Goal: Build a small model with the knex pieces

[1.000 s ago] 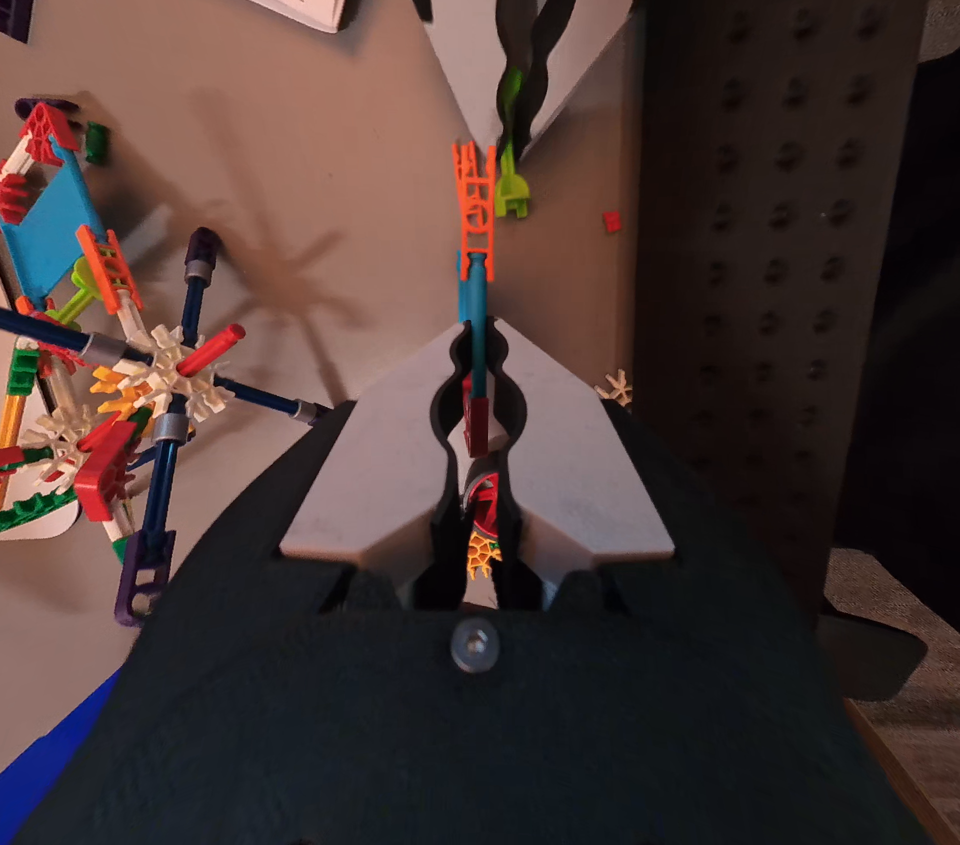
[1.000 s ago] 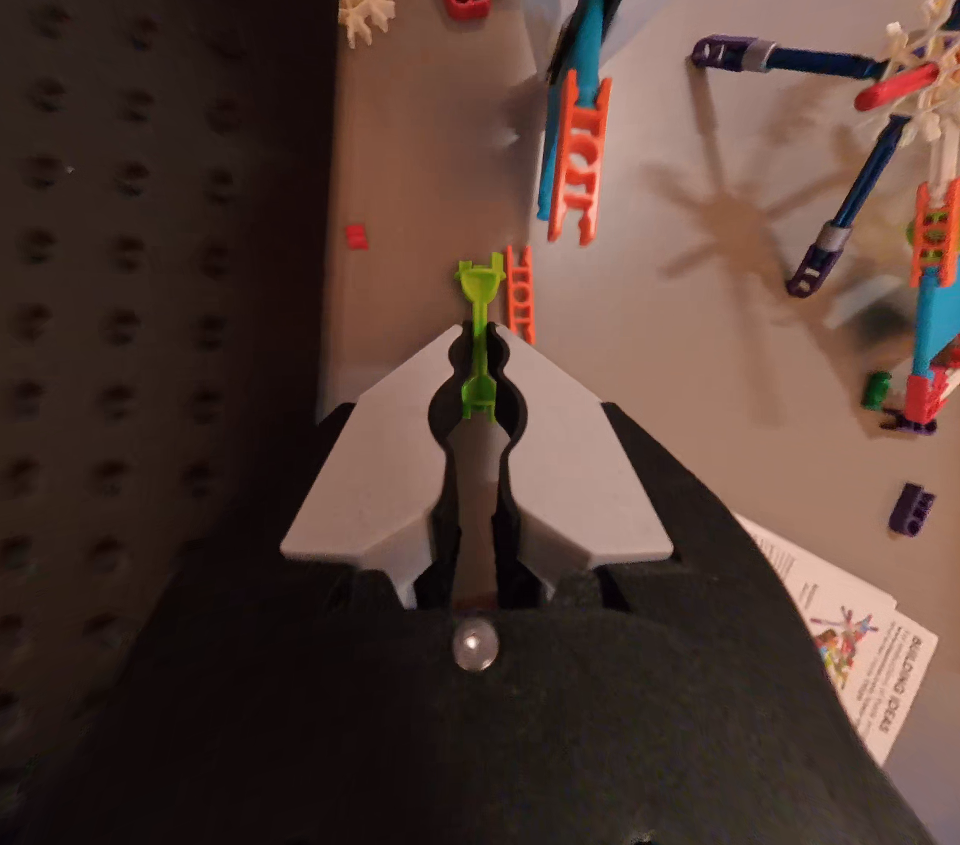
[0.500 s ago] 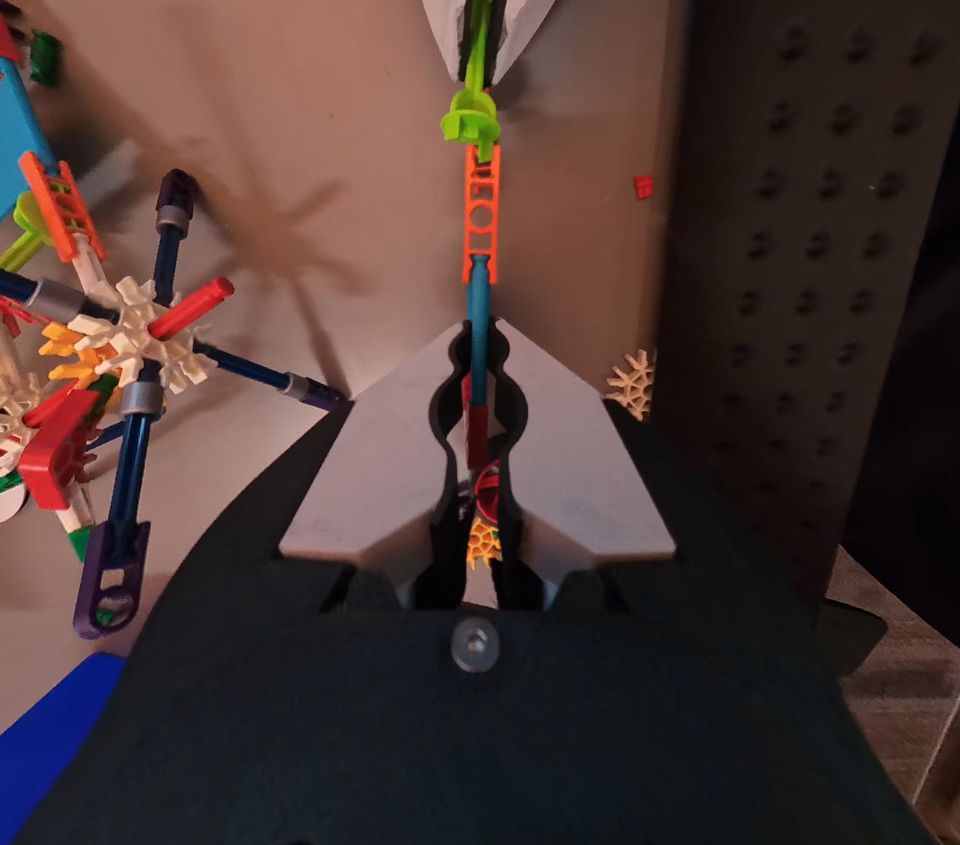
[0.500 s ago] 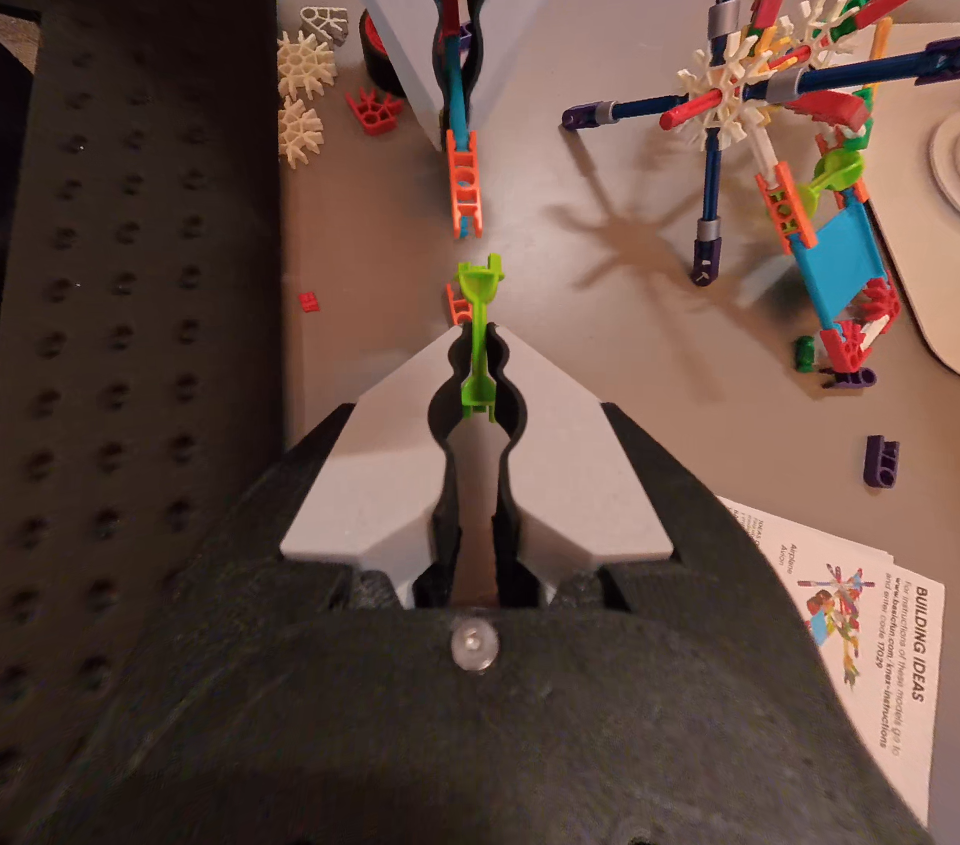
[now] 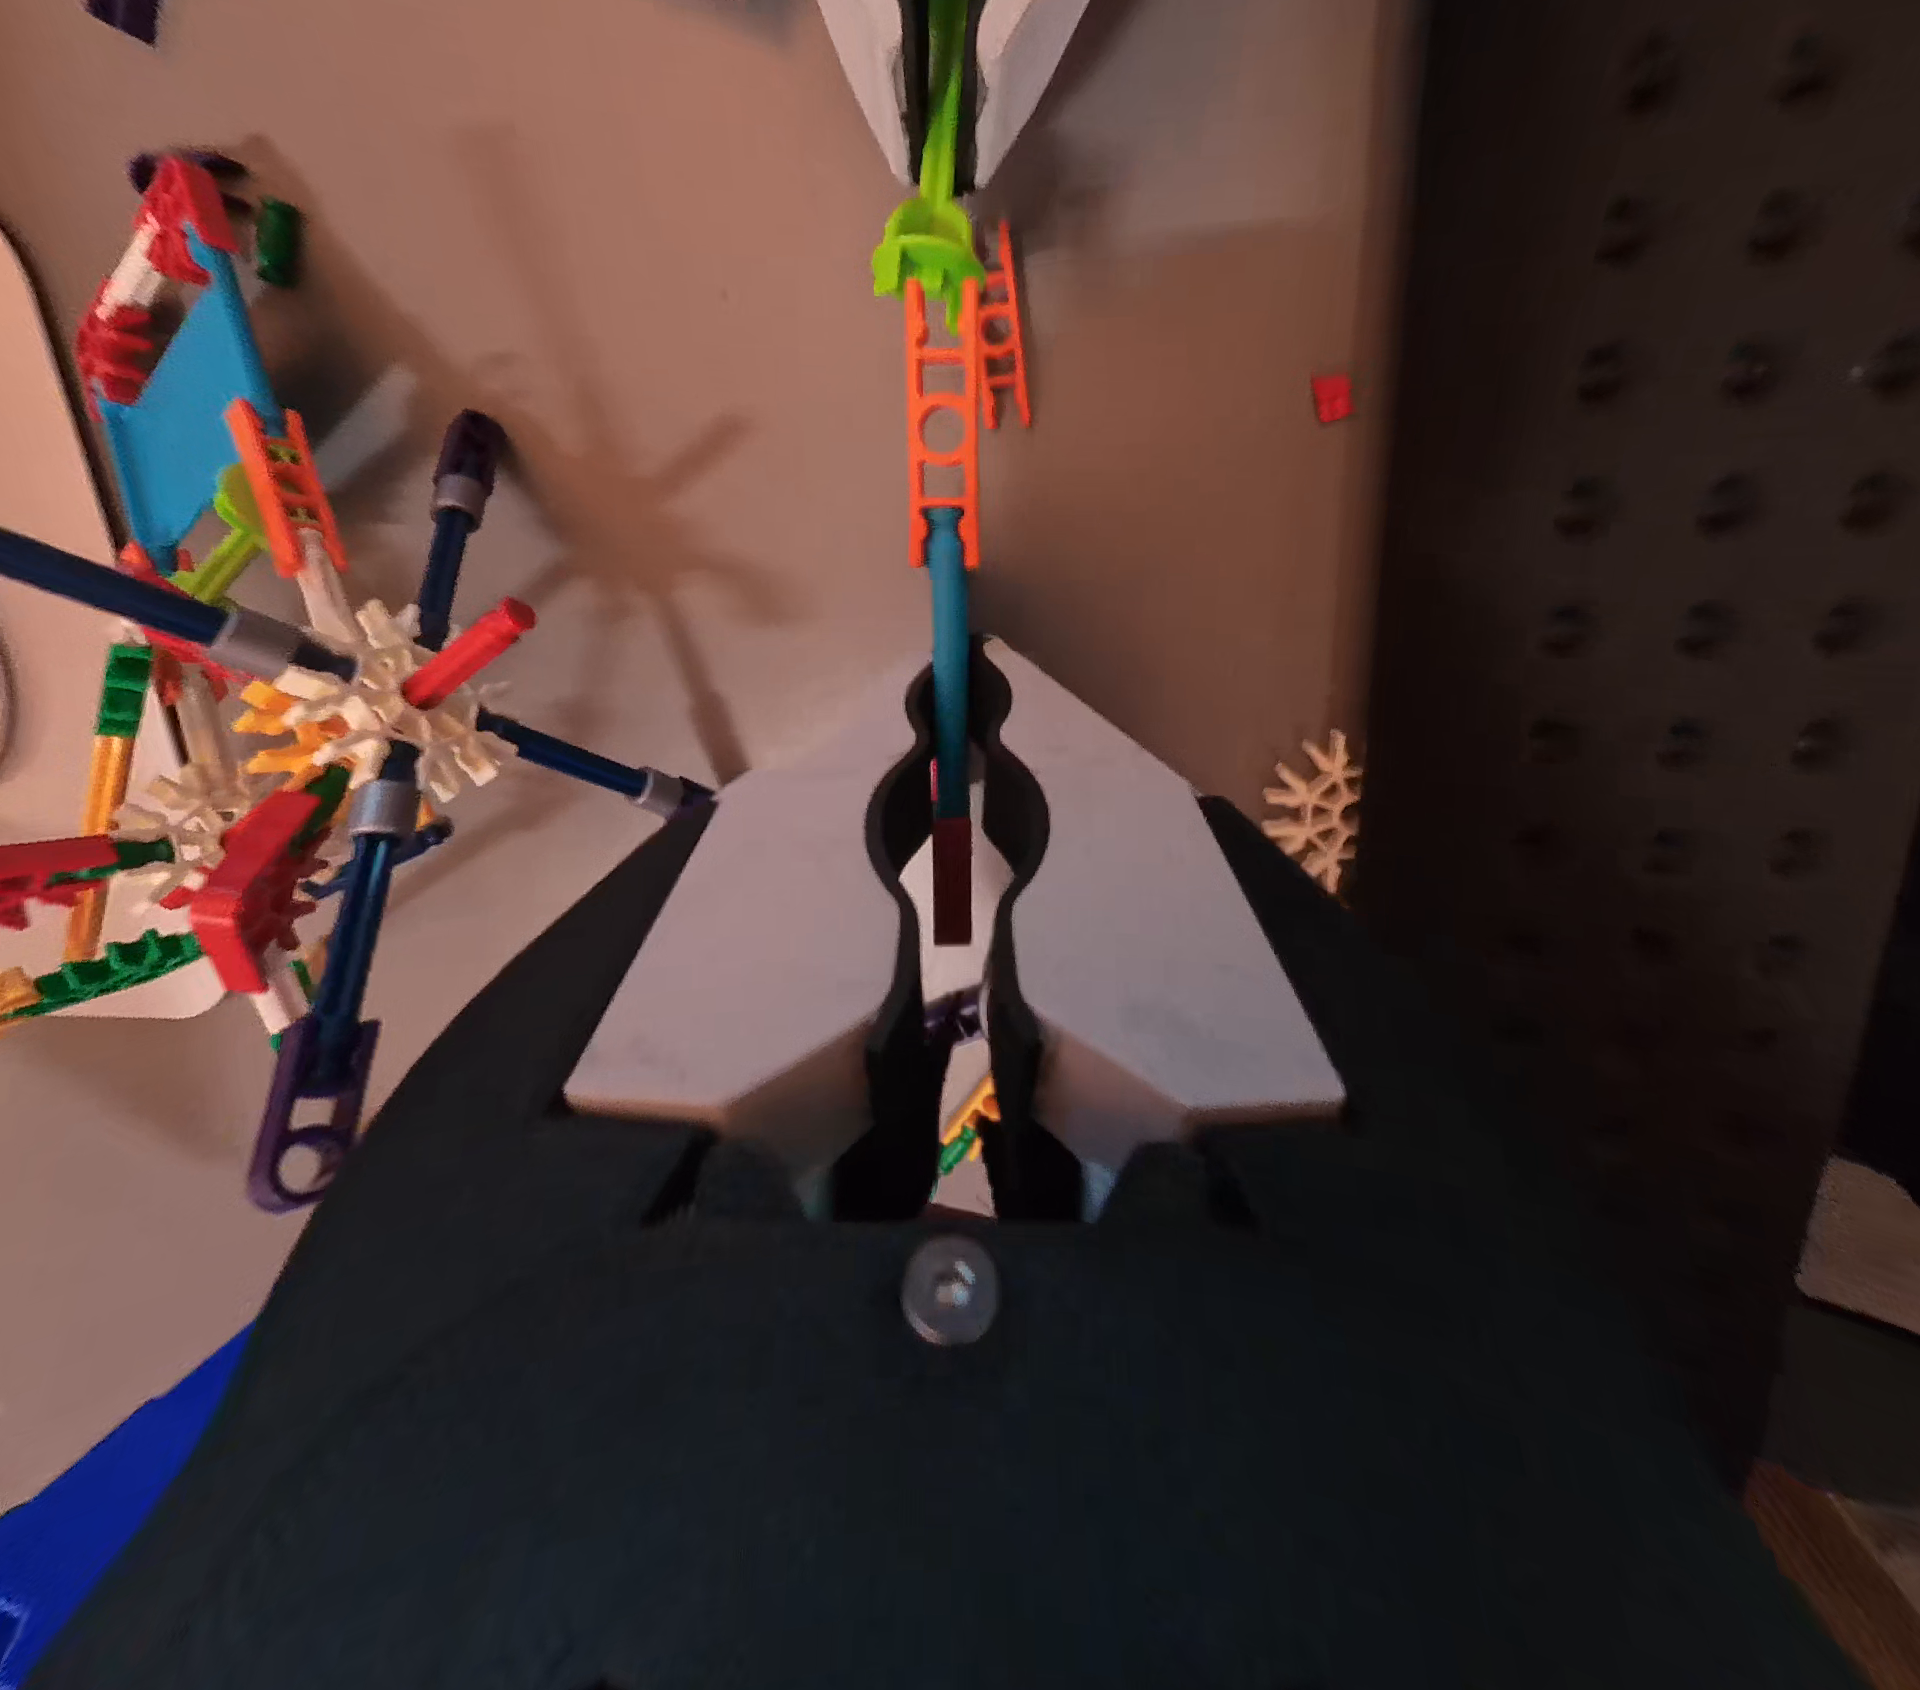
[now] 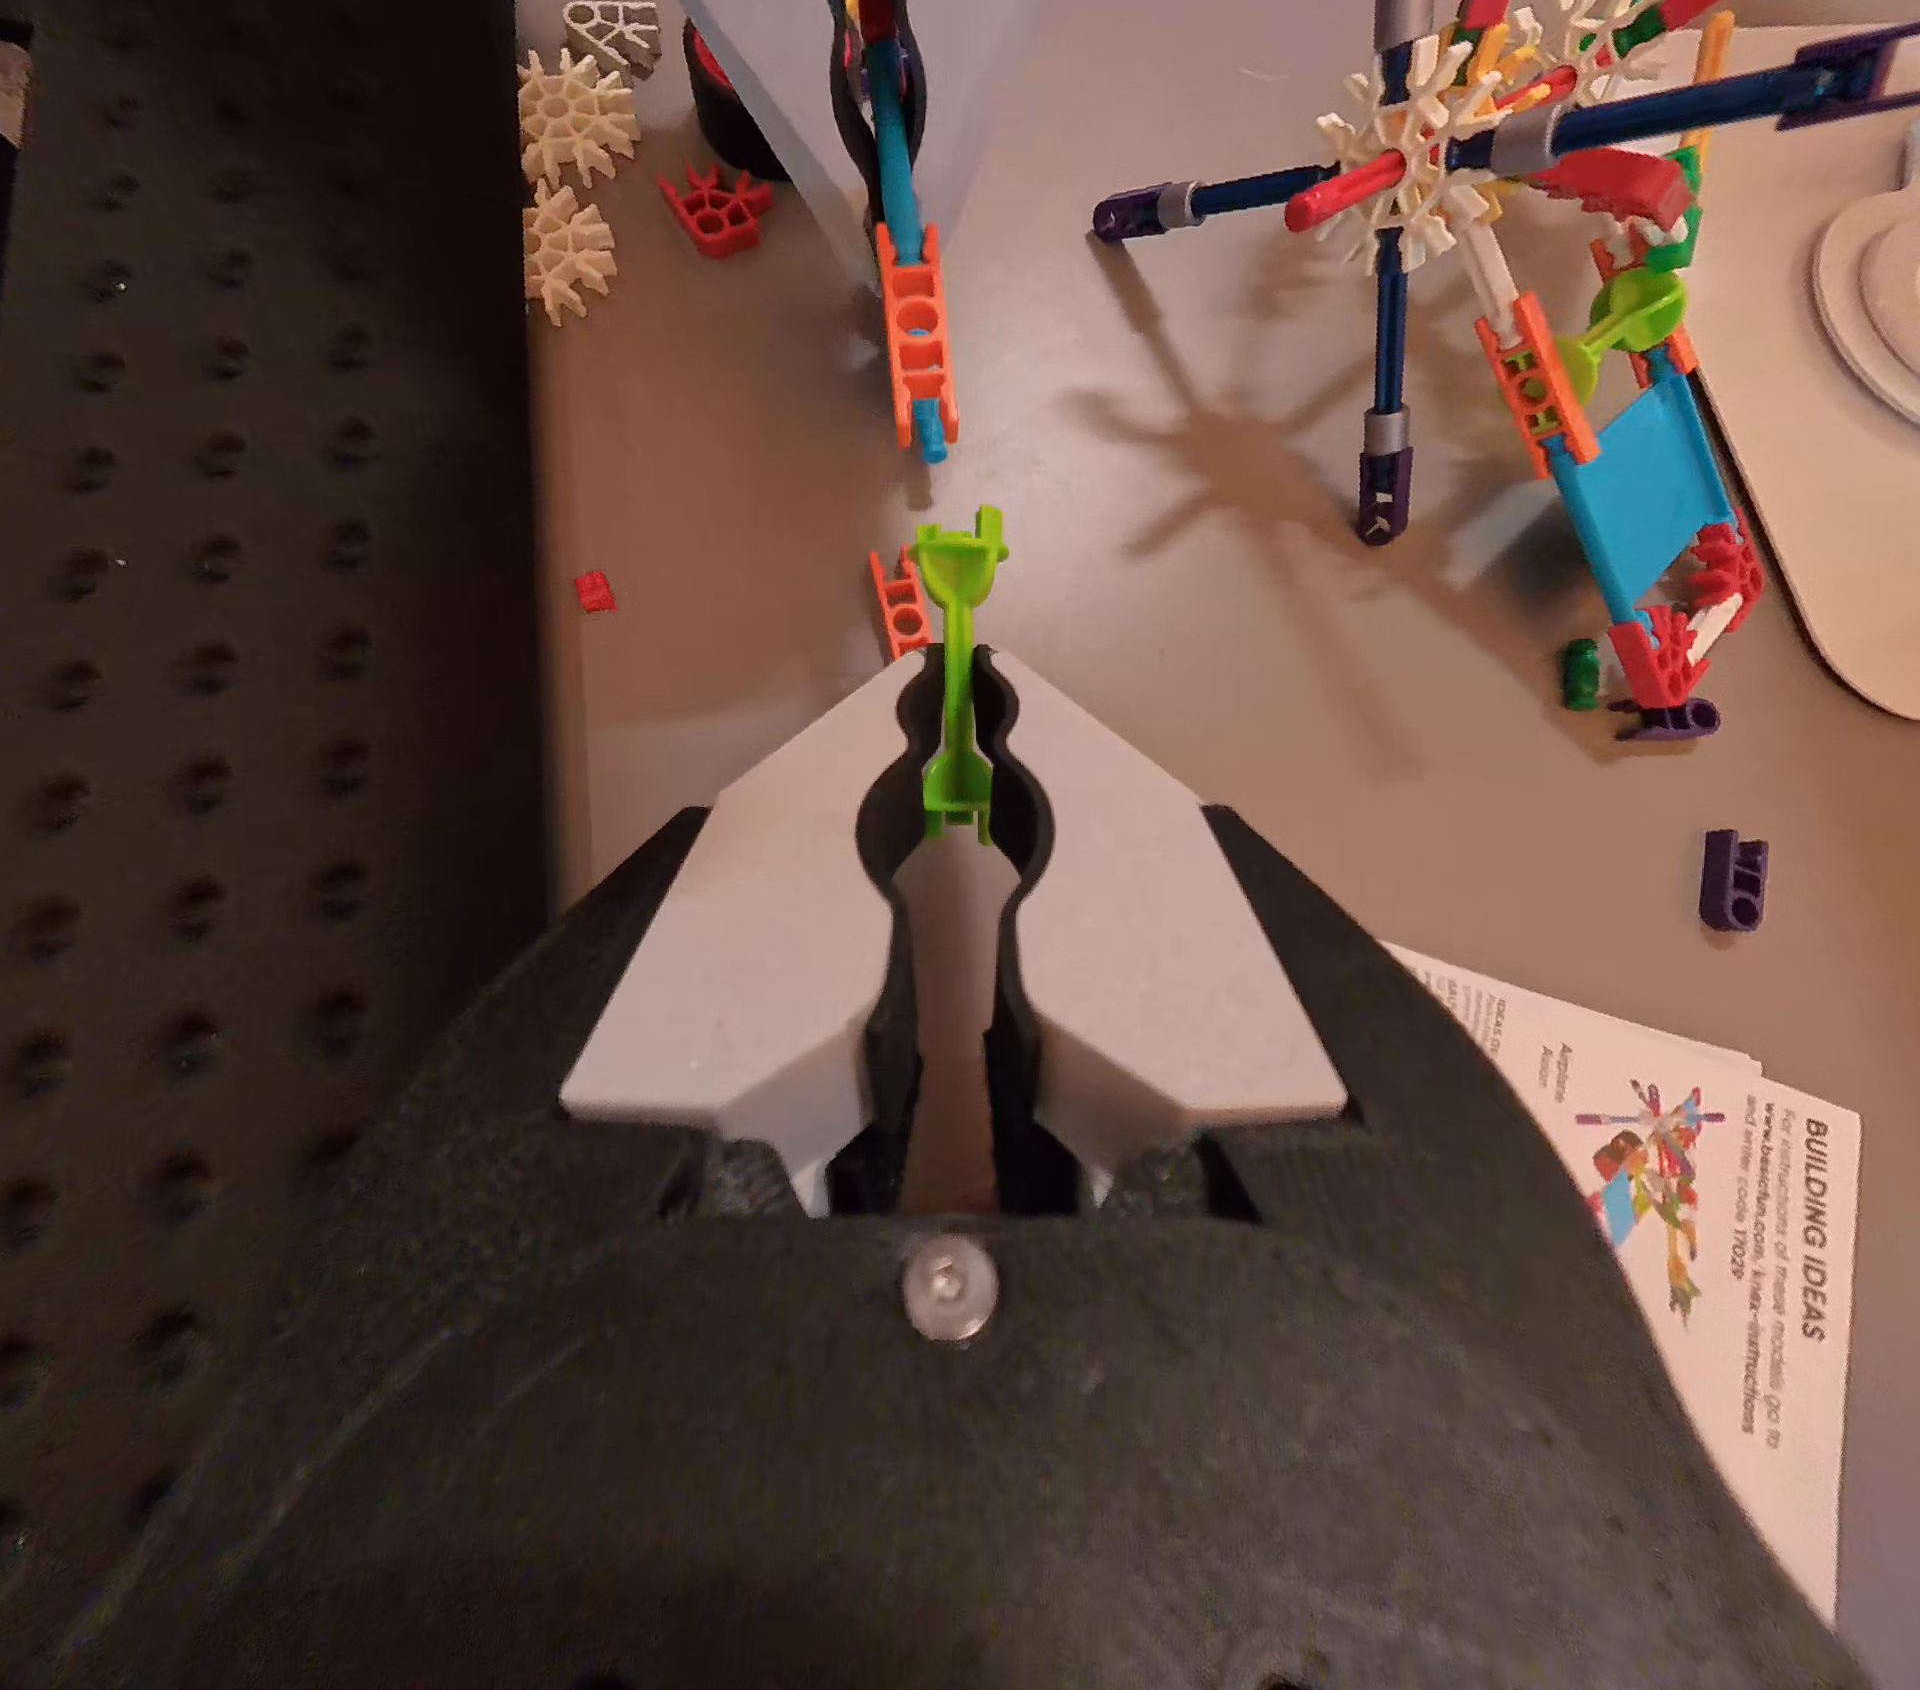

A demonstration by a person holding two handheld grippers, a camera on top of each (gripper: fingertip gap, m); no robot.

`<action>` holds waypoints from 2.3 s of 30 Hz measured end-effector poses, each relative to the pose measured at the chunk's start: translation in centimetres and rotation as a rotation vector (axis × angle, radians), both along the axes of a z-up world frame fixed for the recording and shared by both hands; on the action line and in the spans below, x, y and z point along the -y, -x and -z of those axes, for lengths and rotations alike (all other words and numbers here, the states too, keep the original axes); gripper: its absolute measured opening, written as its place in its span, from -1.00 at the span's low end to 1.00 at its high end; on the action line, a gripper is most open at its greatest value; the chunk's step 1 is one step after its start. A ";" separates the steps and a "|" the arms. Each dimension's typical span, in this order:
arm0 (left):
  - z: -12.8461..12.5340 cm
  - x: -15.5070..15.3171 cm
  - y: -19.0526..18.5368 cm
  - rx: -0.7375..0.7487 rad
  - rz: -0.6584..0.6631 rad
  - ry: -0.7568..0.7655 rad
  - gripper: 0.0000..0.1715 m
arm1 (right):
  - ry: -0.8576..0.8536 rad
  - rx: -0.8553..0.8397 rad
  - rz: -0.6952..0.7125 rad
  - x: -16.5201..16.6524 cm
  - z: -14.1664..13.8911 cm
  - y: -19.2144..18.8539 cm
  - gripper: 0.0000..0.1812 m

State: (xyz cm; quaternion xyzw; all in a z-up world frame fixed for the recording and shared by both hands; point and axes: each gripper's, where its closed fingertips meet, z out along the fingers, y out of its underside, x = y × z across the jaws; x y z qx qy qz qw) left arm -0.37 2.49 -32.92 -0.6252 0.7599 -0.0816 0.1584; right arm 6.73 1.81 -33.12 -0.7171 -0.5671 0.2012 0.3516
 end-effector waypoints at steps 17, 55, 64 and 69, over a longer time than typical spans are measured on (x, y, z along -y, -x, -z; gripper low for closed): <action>0.5 1.3 -2.4 -0.006 -0.067 0.134 -1.00 | 0.064 0.012 0.028 0.6 0.5 -1.6 -0.97; 0.8 1.5 -2.7 -0.043 -0.078 0.137 -1.00 | 0.041 0.003 0.032 0.5 0.1 -1.8 -0.97; 0.1 1.2 -3.0 0.011 -0.074 0.108 -0.81 | 0.048 0.001 0.033 0.6 0.1 -1.9 -0.97; -0.7 0.6 -3.3 0.047 -0.049 0.018 -0.69 | 0.054 -0.002 0.036 0.6 0.1 -2.0 -0.97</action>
